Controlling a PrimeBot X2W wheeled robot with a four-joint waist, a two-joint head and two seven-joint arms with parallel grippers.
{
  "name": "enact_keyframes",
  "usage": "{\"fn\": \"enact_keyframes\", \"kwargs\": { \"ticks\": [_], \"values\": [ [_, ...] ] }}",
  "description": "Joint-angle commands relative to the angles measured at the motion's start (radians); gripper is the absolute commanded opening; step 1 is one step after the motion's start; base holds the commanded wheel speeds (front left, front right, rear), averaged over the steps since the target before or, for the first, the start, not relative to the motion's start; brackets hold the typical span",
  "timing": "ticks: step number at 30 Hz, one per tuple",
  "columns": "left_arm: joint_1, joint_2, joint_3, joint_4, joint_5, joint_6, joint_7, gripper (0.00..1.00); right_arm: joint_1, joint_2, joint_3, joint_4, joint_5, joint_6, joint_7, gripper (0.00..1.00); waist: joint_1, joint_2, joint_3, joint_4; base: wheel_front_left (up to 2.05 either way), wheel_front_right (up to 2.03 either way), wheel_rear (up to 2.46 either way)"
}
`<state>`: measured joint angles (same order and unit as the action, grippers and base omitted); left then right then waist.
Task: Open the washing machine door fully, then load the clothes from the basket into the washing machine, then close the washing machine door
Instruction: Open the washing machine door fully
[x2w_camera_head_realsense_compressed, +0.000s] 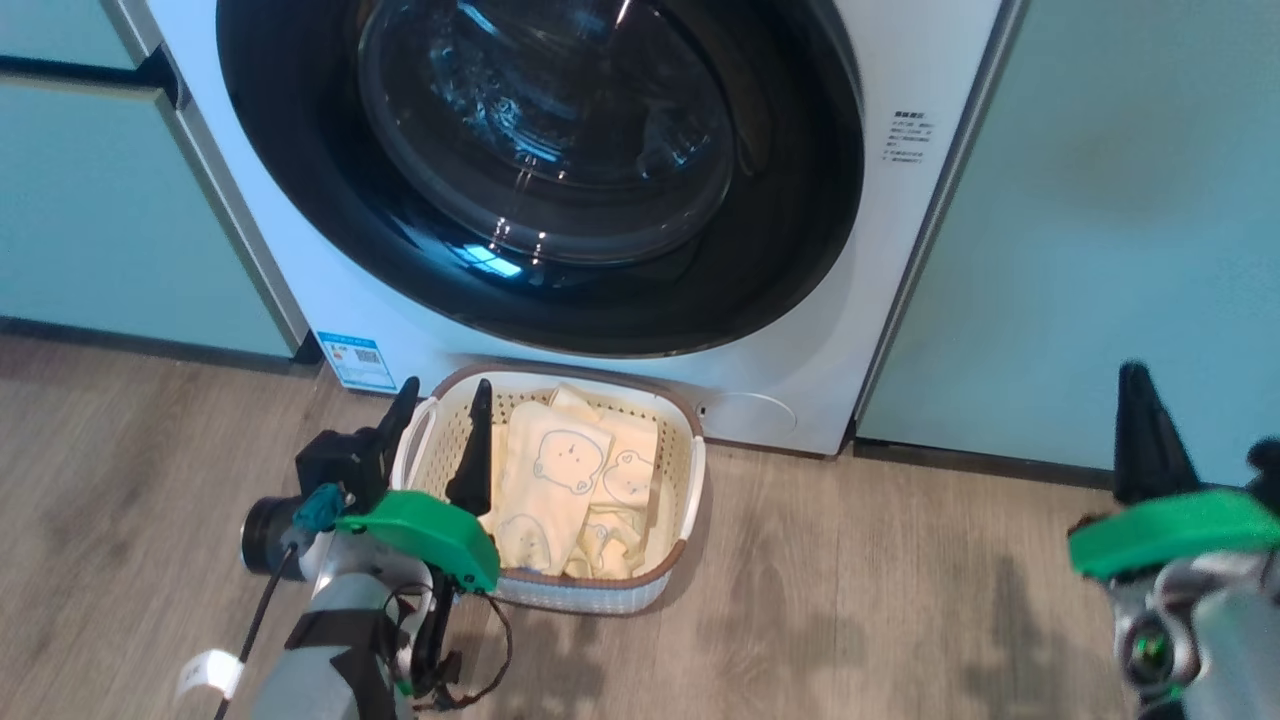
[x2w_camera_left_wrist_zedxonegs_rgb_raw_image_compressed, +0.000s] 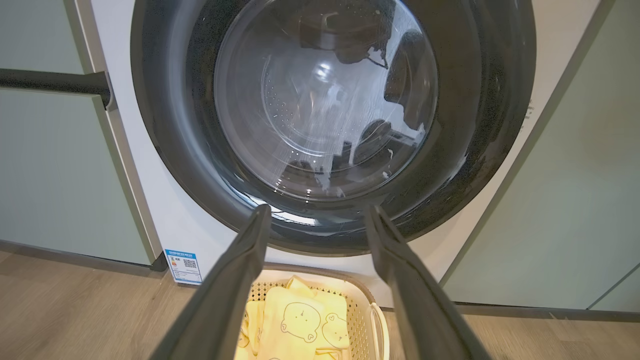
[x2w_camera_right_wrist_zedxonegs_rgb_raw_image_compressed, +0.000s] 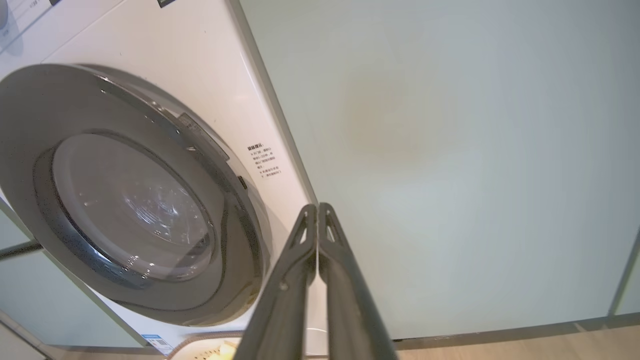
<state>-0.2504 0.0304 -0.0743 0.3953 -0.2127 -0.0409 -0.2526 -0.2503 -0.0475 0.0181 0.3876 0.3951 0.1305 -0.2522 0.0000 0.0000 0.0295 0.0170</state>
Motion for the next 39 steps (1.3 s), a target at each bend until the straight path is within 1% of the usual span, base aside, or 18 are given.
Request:
{"fn": "enact_keyframes", "kwargs": {
  "ticks": [1, 5, 7, 9, 10, 12, 15, 18, 22, 26, 29, 33, 39],
  "values": [
    [-0.055, 0.020, 0.023, -0.031, -0.008, 0.005, -0.009, 1.00, -0.087, -0.029, 0.034, -0.015, 0.044, 0.000, -0.010, 0.00, 0.0000, 0.0000, 0.007, 0.005, 0.00, 0.00, 0.00],
    [-0.060, 0.020, 0.002, -0.031, -0.019, 0.013, -0.009, 1.00, -0.179, -0.071, 0.092, 0.052, 0.216, 0.000, -0.010, 0.00, 0.0000, 0.0000, 0.023, 0.018, 0.00, 0.00, 0.00],
    [-0.064, 0.020, -0.011, -0.031, -0.030, 0.015, -0.009, 1.00, -0.228, -0.092, 0.132, 0.087, 0.338, 0.000, -0.004, 0.00, 0.0000, 0.0000, 0.033, 0.025, 0.00, 0.00, 0.00],
    [-0.067, 0.020, -0.023, -0.032, -0.037, 0.017, -0.009, 1.00, -0.275, -0.114, 0.160, 0.106, 0.474, 0.000, 0.025, 0.00, 0.0000, 0.0000, 0.042, 0.033, 0.00, 0.00, 0.00],
    [-0.067, 0.020, -0.023, -0.032, -0.037, 0.017, -0.009, 1.00, -0.275, -0.114, 0.160, 0.106, 0.474, 0.000, 0.025, 0.00, 0.0000, 0.0000, 0.042, 0.033, 0.00, 0.00, 0.00],
    [-0.071, 0.020, -0.035, -0.032, -0.047, 0.018, -0.009, 1.00, -0.316, -0.136, 0.177, 0.113, 0.604, 0.000, 0.069, 0.00, 0.0000, 0.0000, 0.056, 0.043, 0.00, 0.00, 0.00],
    [-0.079, 0.020, -0.055, -0.036, -0.061, 0.022, -0.009, 1.00, -0.367, -0.172, 0.196, 0.119, 0.765, 0.000, 0.137, 0.00, 0.0000, 0.0000, 0.080, 0.059, 0.00, 0.00, 0.00],
    [-0.089, 0.020, -0.072, -0.040, -0.073, 0.028, -0.009, 1.00, -0.413, -0.203, 0.205, 0.124, 0.895, 0.000, 0.209, 0.00, 0.0000, 0.0000, 0.109, 0.077, 0.00, 0.00, 0.00],
    [-0.111, 0.020, -0.100, -0.050, -0.092, 0.036, -0.009, 1.00, -0.477, -0.236, 0.187, 0.134, 1.038, 0.000, 0.301, 0.00, 0.0000, 0.0000, 0.153, 0.109, 0.00, 0.00, 0.00],
    [-0.123, 0.020, -0.124, -0.057, -0.108, 0.048, -0.009, 1.00, -0.543, -0.253, 0.171, 0.154, 1.134, 0.000, 0.397, 0.00, 0.0000, 0.0000, 0.195, 0.134, 0.00, 0.00, 0.00],
    [-0.133, 0.020, -0.140, -0.062, -0.115, 0.052, -0.009, 1.00, -0.593, -0.258, 0.165, 0.175, 1.176, 0.000, 0.459, 0.00, 0.0000, 0.0000, 0.224, 0.152, 0.00, 0.00, 0.00],
    [-0.146, 0.020, -0.157, -0.068, -0.127, 0.058, -0.009, 1.00, -0.653, -0.253, 0.162, 0.202, 1.207, 0.000, 0.522, 0.00, 0.0000, 0.0000, 0.258, 0.177, 0.00, 0.00, 0.00],
    [-0.162, 0.020, -0.175, -0.079, -0.143, 0.073, -0.009, 1.00, -0.737, -0.240, 0.173, 0.239, 1.208, 0.000, 0.577, 0.00, 0.0000, 0.0000, 0.296, 0.205, 0.00, 0.00, 0.00]
  ]
}}
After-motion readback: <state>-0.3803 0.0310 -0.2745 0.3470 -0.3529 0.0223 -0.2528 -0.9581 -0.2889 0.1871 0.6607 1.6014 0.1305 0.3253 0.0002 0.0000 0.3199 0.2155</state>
